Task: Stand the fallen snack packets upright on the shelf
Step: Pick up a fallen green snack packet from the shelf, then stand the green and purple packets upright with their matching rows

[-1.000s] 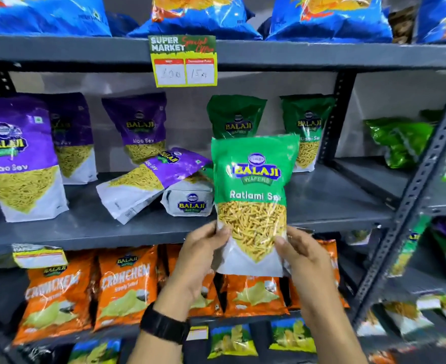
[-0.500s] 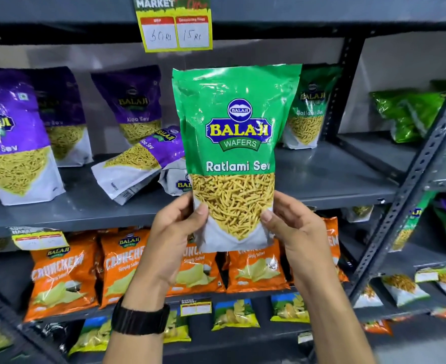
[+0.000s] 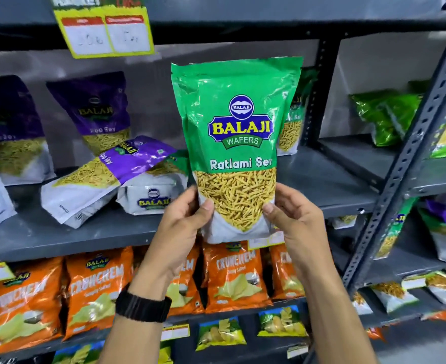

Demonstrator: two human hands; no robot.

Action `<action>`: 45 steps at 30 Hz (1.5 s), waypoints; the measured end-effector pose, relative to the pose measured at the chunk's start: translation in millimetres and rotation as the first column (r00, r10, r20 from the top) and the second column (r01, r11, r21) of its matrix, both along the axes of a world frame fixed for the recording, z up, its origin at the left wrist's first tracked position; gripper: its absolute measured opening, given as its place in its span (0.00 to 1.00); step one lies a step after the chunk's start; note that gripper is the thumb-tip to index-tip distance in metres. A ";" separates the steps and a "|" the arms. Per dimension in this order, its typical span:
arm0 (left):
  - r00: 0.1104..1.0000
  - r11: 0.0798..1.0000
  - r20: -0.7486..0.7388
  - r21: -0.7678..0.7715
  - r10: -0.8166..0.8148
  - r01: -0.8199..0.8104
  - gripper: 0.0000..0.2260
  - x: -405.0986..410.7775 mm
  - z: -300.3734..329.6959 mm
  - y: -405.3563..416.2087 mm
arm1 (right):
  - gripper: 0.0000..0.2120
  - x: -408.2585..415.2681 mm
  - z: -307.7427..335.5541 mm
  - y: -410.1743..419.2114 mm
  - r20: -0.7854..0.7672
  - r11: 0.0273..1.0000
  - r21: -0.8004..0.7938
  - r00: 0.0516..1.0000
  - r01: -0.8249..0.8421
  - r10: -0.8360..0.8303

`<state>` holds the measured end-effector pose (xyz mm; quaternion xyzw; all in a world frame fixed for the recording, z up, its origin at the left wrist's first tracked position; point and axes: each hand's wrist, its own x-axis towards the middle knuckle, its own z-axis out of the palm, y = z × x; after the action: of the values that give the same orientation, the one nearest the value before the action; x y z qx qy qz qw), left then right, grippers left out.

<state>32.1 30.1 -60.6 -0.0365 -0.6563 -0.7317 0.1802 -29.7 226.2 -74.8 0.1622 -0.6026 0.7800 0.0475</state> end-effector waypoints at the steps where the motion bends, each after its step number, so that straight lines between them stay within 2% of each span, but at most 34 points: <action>1: 1.000 0.999 -0.004 -0.040 -0.006 0.006 0.13 -17.0 4.4 5.9 | 0.17 -13.9 4.8 6.0 -0.013 1.000 0.011 1.000 0.017 -0.016; 5: 1.000 0.986 0.007 -0.164 -0.012 0.013 0.14 -97.0 20.1 21.4 | 0.18 -83.3 27.1 22.9 -0.049 0.994 0.080 0.996 0.073 -0.070; 9: 0.999 0.971 0.031 -0.239 0.019 -0.011 0.17 -160.8 24.5 33.9 | 0.18 -154.4 26.1 25.8 -0.013 0.993 0.088 0.997 0.082 -0.081; 15: 0.983 0.946 0.175 -0.324 0.060 0.000 0.12 -192.3 4.1 40.0 | 0.18 -185.2 4.8 21.8 0.061 0.986 0.146 0.994 0.078 -0.087; 17: 0.980 0.938 0.182 -0.348 0.077 -0.009 0.12 -186.5 3.4 40.1 | 0.18 -183.3 -4.7 20.6 0.058 0.982 0.167 0.993 0.087 -0.098; 20: 0.980 0.949 0.173 -0.313 0.095 -0.037 0.21 -164.6 17.0 37.8 | 0.23 -163.0 -5.5 16.5 0.040 0.925 0.281 0.960 0.254 -0.276; 22: 0.977 0.952 0.168 -0.297 0.133 -0.078 0.26 -143.8 25.1 27.9 | 0.20 -141.0 -3.8 10.2 -0.029 0.829 0.351 0.890 0.435 -0.455; 24: 0.974 0.933 0.101 -0.322 0.202 -0.160 0.26 -119.5 30.2 11.0 | 0.18 -117.3 -1.4 -4.0 -0.090 0.802 0.353 0.871 0.482 -0.484; 27: 0.946 0.901 0.037 -0.317 0.323 -0.295 0.22 -80.6 38.1 -24.4 | 0.19 -94.5 4.6 -40.1 -0.134 0.832 0.410 0.927 0.373 -0.350; 29: 0.897 0.834 0.000 -0.367 0.443 -0.412 0.18 -52.4 37.2 -53.5 | 0.17 -89.7 6.4 -73.2 -0.133 0.855 0.456 0.969 0.247 -0.209; 31: 0.806 0.725 -0.027 -0.420 0.591 -0.546 0.13 -22.8 34.8 -83.6 | 0.14 -84.2 8.4 -110.0 -0.035 0.869 0.489 0.997 0.079 -0.071; 33: 0.702 0.599 -0.034 -0.494 0.712 -0.631 0.09 3.6 29.9 -105.5 | 0.18 -78.8 10.5 -143.8 0.091 0.866 0.494 0.995 -0.073 0.032; 34: 0.666 0.547 -0.032 -0.542 0.745 -0.638 0.07 12.7 26.3 -111.7 | 0.19 -75.3 13.6 -155.9 0.149 0.854 0.504 0.987 -0.129 0.061; 36: 0.633 0.491 0.011 -0.640 0.774 -0.590 0.12 25.6 19.1 -123.1 | 0.20 -70.8 20.7 -179.8 0.294 0.842 0.479 0.949 -0.247 0.111; 38: 0.624 0.494 0.069 -0.681 0.779 -0.541 0.19 27.5 13.0 -132.3 | 0.29 -73.1 26.4 -197.1 0.429 0.857 0.393 0.891 -0.334 0.150; 40: 0.626 0.541 0.126 -0.650 0.769 -0.533 0.21 23.9 13.0 -137.1 | 0.40 -81.1 28.1 -207.3 0.503 0.866 0.333 0.847 -0.373 0.172; 41: 0.627 0.562 0.152 -0.634 0.764 -0.531 0.22 21.9 12.8 -139.5 | 0.41 -82.0 30.6 -211.3 0.527 0.863 0.319 0.830 -0.392 0.182; 42: 0.628 0.584 0.182 -0.619 0.757 -0.524 0.21 20.2 13.3 -140.1 | 0.39 -80.7 34.4 -213.3 0.540 0.854 0.326 0.822 -0.404 0.183; 45: 0.632 0.667 0.284 -0.533 0.721 -0.520 0.21 13.2 13.8 -140.9 | 0.25 -76.7 43.6 -216.4 0.545 0.832 0.363 0.820 -0.420 0.176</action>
<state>45.4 -110.8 -46.9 0.3408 -0.7845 -0.4543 0.2489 -106.5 9.7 -31.2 0.0612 -0.7300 0.6233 -0.2736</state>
